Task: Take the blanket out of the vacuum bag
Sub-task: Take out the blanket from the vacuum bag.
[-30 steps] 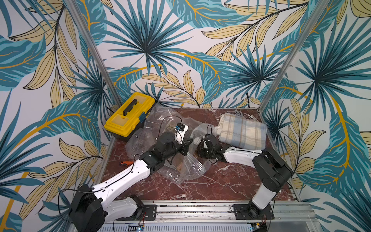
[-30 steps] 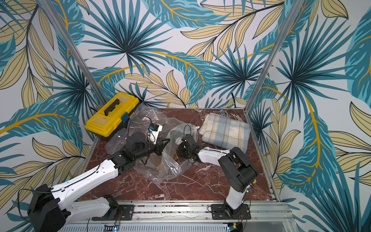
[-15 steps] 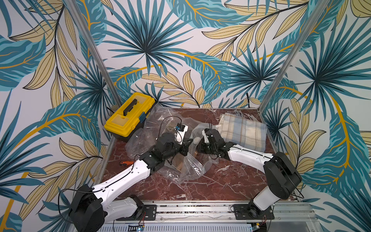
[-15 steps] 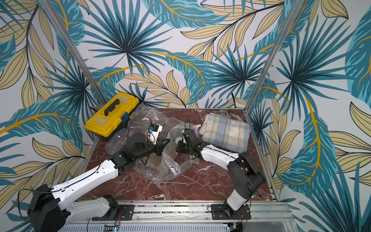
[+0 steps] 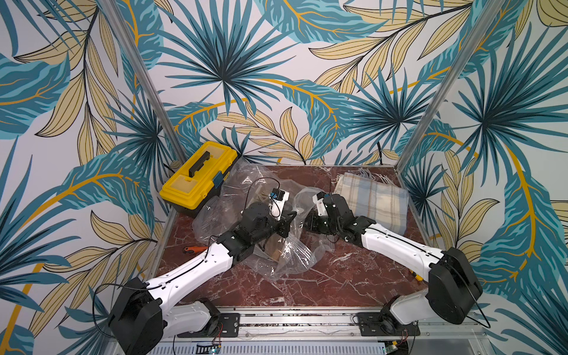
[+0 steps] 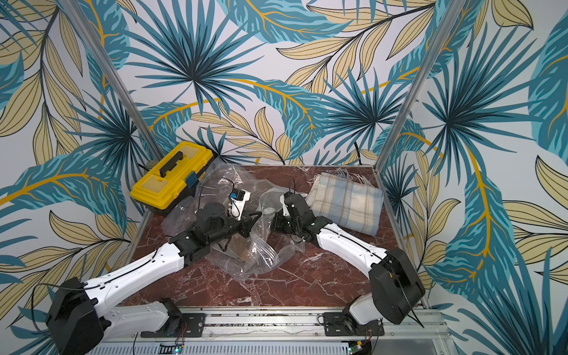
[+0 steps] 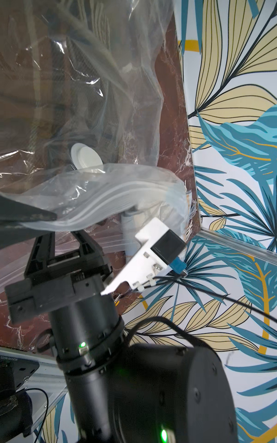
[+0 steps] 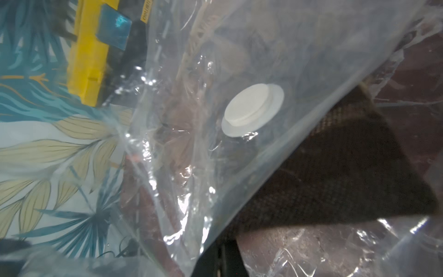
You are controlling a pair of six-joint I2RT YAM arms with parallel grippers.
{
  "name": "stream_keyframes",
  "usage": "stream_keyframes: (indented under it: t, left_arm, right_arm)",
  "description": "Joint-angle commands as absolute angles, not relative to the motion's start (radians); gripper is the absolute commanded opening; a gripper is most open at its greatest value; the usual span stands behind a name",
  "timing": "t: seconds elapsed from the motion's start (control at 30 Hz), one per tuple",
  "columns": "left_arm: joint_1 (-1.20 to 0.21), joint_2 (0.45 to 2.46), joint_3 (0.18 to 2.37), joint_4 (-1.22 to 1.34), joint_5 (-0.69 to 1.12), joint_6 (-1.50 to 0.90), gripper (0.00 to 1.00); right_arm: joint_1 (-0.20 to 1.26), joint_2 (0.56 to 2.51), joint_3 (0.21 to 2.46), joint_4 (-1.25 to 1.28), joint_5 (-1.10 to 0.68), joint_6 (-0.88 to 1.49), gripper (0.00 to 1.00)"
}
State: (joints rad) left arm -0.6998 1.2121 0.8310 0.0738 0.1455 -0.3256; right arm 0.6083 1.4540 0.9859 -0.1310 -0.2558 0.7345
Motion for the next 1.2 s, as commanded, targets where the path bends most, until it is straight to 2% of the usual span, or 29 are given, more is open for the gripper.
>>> stream_keyframes:
  t: [0.0, 0.13, 0.47, 0.73, 1.0, 1.07, 1.17]
  left_arm:
    - [-0.702, 1.225, 0.81, 0.095, 0.137, -0.331, 0.0]
    - [-0.703, 1.245, 0.813, 0.1, 0.141, -0.336, 0.0]
    - [-0.705, 1.254, 0.824, 0.087, 0.155, -0.331, 0.0]
    - [-0.707, 1.243, 0.818, 0.052, 0.143, -0.317, 0.0]
    - [-0.708, 1.282, 0.846, 0.066, 0.165, -0.322, 0.0]
    - [-0.709, 1.285, 0.848, 0.066, 0.164, -0.321, 0.0]
    - [-0.709, 1.283, 0.85, 0.058, 0.161, -0.319, 0.0]
  right_arm:
    - [0.617, 1.381, 1.006, -0.098, -0.316, 0.782, 0.0]
    - [0.621, 1.326, 0.997, -0.113, -0.319, 0.802, 0.0]
    - [0.621, 1.229, 0.949, -0.343, -0.156, 0.71, 0.0]
    - [0.621, 1.175, 0.615, -0.173, -0.05, 0.805, 0.0]
    - [0.62, 1.178, 0.546, -0.107, 0.026, 0.785, 0.0]
    - [0.621, 1.178, 0.539, -0.09, 0.039, 0.784, 0.09]
    - [0.62, 1.182, 0.532, -0.068, 0.052, 0.781, 0.33]
